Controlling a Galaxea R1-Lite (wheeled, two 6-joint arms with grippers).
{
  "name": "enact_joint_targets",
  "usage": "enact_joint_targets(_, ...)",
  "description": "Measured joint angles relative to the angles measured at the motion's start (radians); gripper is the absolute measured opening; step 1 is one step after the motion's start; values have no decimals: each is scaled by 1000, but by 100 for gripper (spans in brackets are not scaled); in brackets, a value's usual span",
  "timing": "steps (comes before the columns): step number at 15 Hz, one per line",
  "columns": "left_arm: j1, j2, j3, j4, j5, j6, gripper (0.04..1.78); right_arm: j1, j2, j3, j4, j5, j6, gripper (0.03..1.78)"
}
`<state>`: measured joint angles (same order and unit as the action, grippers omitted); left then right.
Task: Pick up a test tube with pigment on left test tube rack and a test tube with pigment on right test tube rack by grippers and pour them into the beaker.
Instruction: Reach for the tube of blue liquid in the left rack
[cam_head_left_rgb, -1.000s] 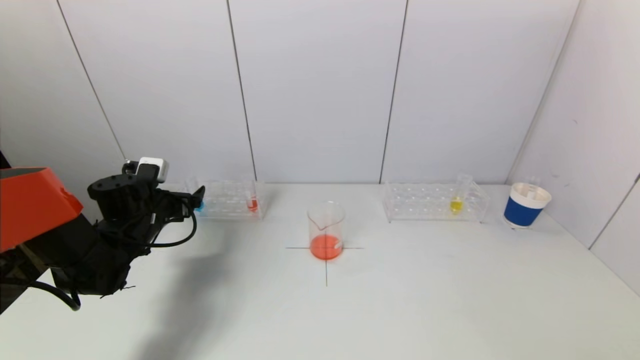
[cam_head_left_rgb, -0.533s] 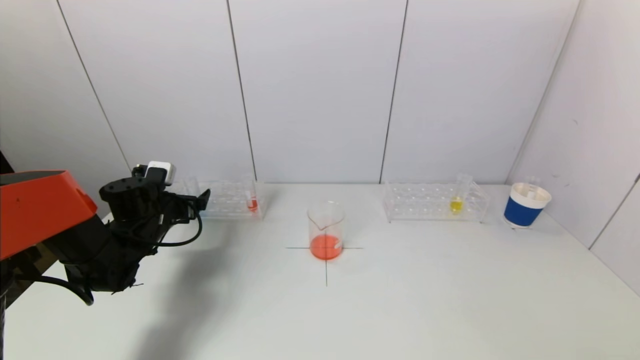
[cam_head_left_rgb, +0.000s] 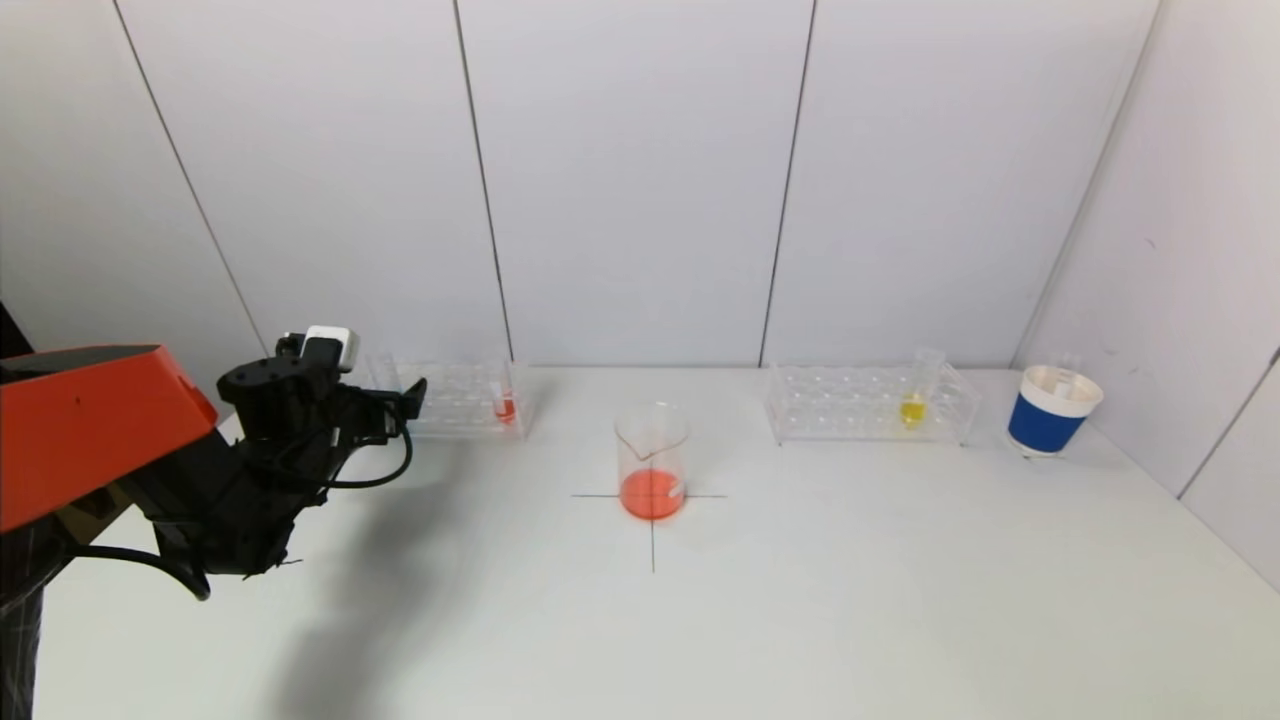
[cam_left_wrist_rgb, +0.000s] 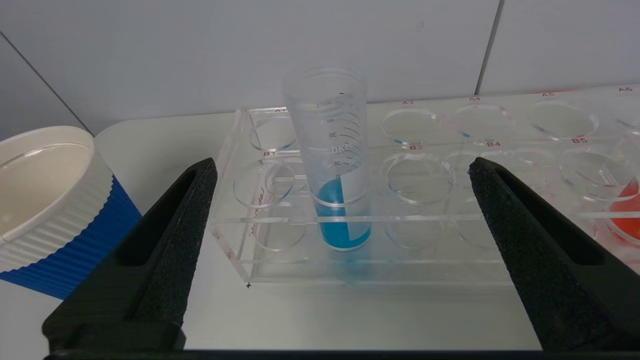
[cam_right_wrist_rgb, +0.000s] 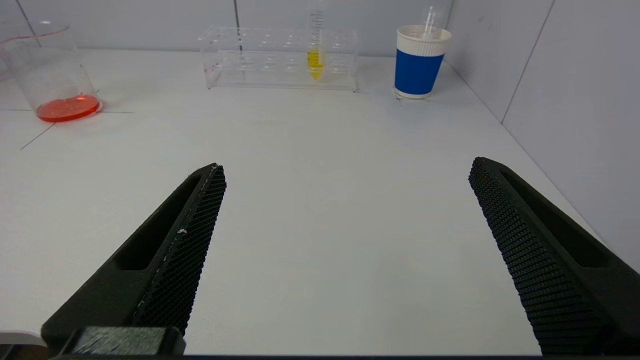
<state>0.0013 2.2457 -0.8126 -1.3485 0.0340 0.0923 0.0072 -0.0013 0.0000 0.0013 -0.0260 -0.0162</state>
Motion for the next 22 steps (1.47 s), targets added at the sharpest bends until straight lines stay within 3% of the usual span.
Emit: enact_joint_targets(22, 6, 32, -120, 56, -1, -33, 176, 0, 0, 0, 0, 0, 0, 177)
